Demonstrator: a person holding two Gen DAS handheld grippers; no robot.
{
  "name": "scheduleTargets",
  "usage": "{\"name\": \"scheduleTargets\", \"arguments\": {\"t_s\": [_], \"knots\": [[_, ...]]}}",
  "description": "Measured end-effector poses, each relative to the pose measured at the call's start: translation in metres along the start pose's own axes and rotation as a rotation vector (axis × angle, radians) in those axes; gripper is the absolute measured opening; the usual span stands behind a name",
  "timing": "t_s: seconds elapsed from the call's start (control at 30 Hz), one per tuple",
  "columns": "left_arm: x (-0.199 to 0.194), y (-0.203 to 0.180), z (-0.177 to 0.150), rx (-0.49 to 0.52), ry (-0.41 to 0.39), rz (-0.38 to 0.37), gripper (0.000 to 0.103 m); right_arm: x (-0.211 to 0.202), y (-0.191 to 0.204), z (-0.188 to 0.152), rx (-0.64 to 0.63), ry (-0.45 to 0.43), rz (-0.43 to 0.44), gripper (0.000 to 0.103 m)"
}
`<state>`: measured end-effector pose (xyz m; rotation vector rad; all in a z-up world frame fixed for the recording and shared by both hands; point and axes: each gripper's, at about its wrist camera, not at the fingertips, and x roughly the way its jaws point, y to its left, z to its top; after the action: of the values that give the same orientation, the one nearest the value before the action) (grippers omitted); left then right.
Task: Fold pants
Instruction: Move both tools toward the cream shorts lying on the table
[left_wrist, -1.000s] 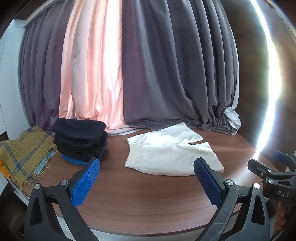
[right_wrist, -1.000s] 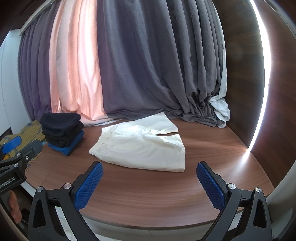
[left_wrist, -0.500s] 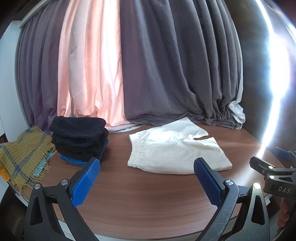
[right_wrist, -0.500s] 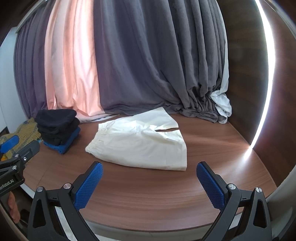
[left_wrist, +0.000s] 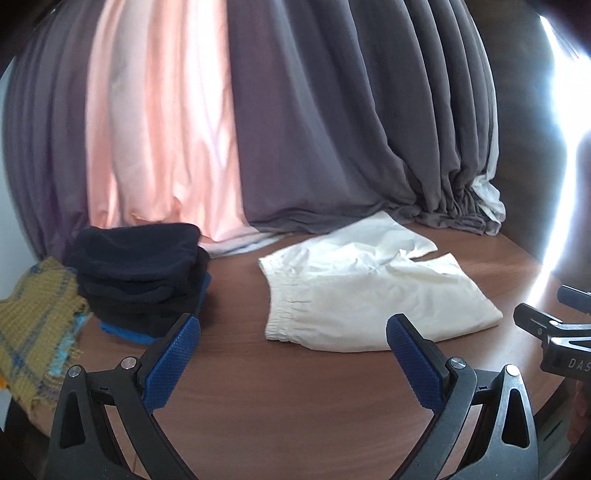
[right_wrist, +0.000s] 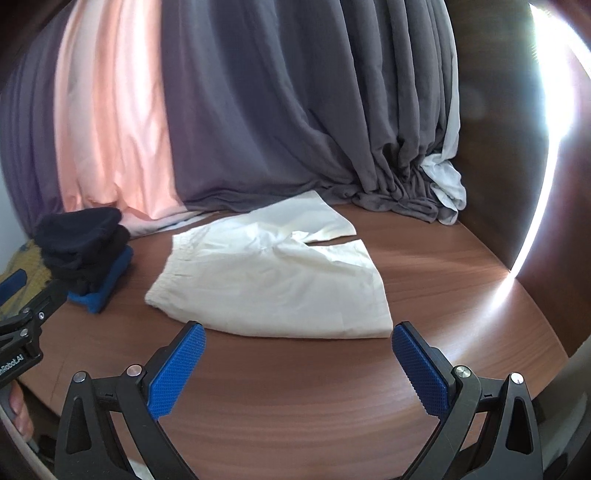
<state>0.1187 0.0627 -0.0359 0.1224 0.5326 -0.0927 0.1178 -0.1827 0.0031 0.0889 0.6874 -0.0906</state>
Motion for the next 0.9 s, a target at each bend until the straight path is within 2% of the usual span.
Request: {"name": "scheduleTargets", "arguments": {"t_s": [0.17, 0.3, 0.47, 0.77, 0.9], "knots": [[0.038, 0.008, -0.004, -0.006, 0.058, -0.056, 0.1, 0.025, 0.01, 0.001, 0.029, 0.037, -0.071, 0.102], [0.06, 0.009, -0.005, -0.012, 0.096, -0.071, 0.097, 0.039, 0.012, -0.001, 0.044, 0.07, -0.111, 0.102], [0.085, -0.001, -0.007, -0.013, 0.135, -0.066, 0.093, 0.06, 0.005, 0.0, 0.042, 0.112, -0.146, 0.102], [0.117, -0.016, -0.013, -0.067, 0.212, -0.041, 0.091, 0.097, -0.029, 0.003, 0.07, 0.146, -0.162, 0.102], [0.141, -0.021, -0.017, -0.088, 0.28, -0.048, 0.086, 0.117, -0.042, 0.0, 0.088, 0.184, -0.17, 0.102]]}}
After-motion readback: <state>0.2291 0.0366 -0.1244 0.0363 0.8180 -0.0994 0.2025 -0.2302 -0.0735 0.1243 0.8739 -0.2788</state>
